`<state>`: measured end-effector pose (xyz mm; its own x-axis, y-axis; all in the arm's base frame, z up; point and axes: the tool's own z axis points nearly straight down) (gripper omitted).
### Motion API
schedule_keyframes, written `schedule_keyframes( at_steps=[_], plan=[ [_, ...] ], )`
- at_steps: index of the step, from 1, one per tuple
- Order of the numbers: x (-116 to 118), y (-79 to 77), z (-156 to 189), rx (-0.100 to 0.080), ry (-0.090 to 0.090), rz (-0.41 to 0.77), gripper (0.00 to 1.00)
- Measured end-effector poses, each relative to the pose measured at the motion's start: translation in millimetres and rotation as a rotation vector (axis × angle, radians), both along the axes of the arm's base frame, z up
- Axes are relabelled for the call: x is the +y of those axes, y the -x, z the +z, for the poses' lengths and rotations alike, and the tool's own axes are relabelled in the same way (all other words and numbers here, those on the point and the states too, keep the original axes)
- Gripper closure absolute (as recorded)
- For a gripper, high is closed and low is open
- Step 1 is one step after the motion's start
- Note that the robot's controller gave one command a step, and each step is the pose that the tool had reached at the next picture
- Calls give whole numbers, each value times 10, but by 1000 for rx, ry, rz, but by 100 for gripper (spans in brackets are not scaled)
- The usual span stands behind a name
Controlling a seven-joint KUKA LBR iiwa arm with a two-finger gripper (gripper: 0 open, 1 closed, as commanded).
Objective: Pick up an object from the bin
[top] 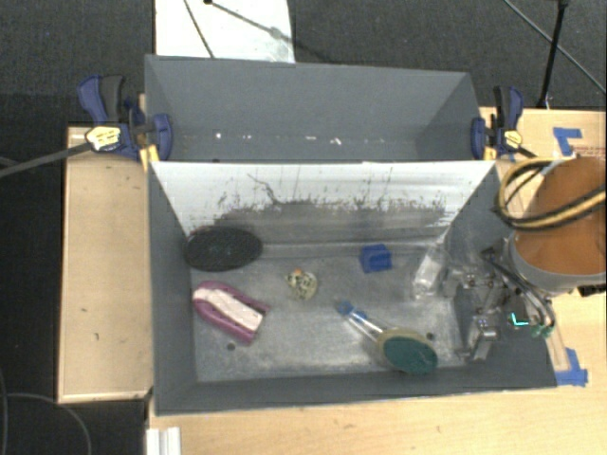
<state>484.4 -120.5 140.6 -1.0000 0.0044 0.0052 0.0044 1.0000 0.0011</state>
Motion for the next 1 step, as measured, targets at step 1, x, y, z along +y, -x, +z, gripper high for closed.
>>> schedule_keyframes(
  at_steps=[1],
  plan=[
    [719,-144,-723,-2,-1,74,0]
  ],
)
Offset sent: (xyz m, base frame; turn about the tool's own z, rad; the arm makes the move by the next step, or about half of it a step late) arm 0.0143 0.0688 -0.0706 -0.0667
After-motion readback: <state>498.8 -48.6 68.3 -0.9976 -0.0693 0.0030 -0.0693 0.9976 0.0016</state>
